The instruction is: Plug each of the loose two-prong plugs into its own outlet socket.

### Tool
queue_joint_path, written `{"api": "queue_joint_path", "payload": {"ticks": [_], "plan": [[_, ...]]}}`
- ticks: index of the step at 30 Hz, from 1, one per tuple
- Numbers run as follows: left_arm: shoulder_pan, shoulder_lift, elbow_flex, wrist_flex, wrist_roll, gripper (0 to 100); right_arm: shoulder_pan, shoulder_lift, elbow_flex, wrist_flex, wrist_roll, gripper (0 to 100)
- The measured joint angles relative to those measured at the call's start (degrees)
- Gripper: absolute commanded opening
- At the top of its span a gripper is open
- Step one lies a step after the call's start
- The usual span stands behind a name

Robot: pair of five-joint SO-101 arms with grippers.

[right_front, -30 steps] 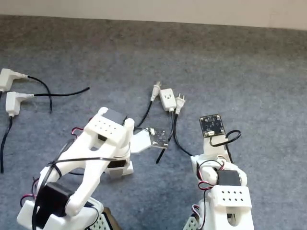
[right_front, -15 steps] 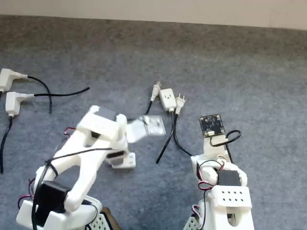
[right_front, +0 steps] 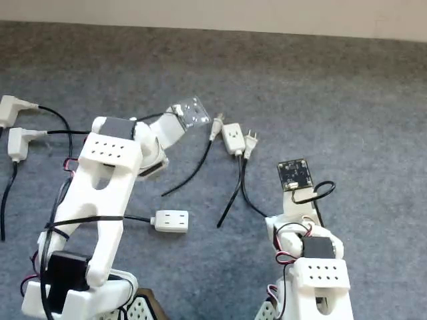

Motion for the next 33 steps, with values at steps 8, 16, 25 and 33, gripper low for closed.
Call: {"api": "queue_joint_path", "payload": {"ticks": [8,16,25,33], "plan": [[-3.8,0.1,6.4,-14.1,28.2,15,0.0,0.0,-0.9,0.0,1.8,27.1],[-9.0,0.2,17.2,-33.0,44.1,15,-0.1,2.1,-18.3,4.7,-3.0,27.0],[-17.0,0.2,22.6,-42.4,48.2,15,-8.6,34.4,-41.4,0.9,-15.7,27.0],[-19.4,0.2,24.1,-43.9,48.3,15,-9.1,63.7,-56.4,-2.1,-23.3,27.0]]}}
